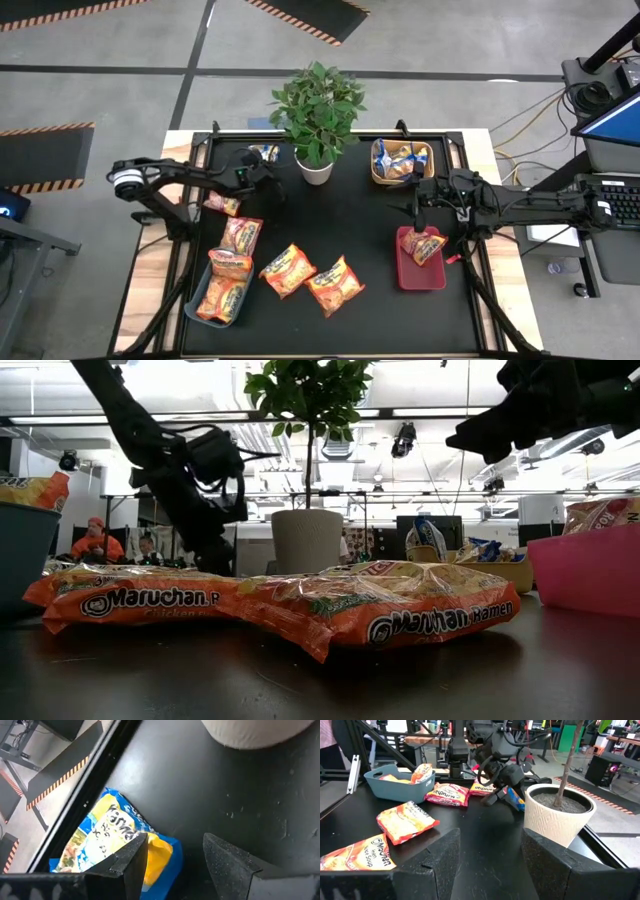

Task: Sort Maruchan noodles
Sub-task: Put the blue noodle pack into the pink bin

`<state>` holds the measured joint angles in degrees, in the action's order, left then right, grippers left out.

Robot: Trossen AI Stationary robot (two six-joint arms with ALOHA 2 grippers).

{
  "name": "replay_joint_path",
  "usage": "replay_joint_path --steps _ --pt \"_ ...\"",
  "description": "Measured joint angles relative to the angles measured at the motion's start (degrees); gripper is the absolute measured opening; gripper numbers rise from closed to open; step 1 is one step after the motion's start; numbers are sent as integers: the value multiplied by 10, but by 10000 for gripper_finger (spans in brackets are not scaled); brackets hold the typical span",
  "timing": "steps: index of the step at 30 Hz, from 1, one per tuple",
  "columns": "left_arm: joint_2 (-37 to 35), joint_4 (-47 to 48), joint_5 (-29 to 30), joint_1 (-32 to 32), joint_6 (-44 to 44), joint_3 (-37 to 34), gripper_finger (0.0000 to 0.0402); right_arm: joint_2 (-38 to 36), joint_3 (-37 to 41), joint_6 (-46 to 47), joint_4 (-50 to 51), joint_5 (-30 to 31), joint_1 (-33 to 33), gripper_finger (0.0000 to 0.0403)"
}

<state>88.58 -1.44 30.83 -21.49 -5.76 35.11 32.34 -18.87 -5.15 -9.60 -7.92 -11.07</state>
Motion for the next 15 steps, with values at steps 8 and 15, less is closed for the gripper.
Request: replay_joint_path --steps 8,15 --pt "22 -1 20 -5 6 0 175 0 0 -2 3 0 0 199" --pt "29 -1 29 -6 16 0 143 0 0 -3 3 0 -1 199"
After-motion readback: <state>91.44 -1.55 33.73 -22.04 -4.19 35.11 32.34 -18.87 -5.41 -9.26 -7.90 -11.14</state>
